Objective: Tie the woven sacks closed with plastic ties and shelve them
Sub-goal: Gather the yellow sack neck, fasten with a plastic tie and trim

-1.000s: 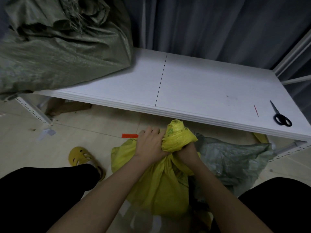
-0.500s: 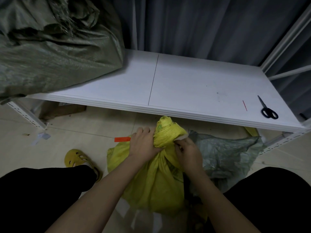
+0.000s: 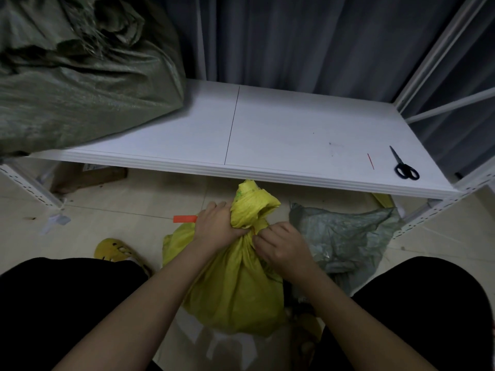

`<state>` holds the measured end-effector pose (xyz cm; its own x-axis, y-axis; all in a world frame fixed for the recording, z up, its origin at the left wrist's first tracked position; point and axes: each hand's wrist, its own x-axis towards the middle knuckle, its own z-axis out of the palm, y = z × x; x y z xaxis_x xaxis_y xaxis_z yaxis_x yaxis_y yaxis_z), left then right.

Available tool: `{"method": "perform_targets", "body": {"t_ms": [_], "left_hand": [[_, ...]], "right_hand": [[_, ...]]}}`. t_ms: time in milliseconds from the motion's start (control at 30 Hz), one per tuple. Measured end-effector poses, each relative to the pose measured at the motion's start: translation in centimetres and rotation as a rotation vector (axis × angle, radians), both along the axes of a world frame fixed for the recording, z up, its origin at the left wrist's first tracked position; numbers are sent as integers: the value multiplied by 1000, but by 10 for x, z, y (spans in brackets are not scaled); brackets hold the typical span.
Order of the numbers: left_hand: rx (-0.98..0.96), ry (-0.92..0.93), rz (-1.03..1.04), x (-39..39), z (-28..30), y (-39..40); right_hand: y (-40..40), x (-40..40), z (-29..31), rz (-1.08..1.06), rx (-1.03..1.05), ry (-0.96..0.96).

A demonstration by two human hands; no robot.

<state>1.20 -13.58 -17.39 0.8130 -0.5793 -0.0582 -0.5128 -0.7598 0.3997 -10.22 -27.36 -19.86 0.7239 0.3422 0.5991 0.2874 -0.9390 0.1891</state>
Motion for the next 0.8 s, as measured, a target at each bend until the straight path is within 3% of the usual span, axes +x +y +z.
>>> {"method": "perform_targets", "body": {"t_ms": [200,333,533,700,800], "left_hand": [[53,69,-117,1,9,3],[143,12,-223,1,12,-3],[-92,469,-262,30,2,1],[217,694,-372,62,33,3],[339,503,-370,71,39,6]], "right_hand": [[7,19,22,263,-206,-15],[8,36,26,231,-239,110],[1,40,12,113,-131,233],[-5,42,4,-12,5,308],[-2,41,-4,-115,67,328]]}}
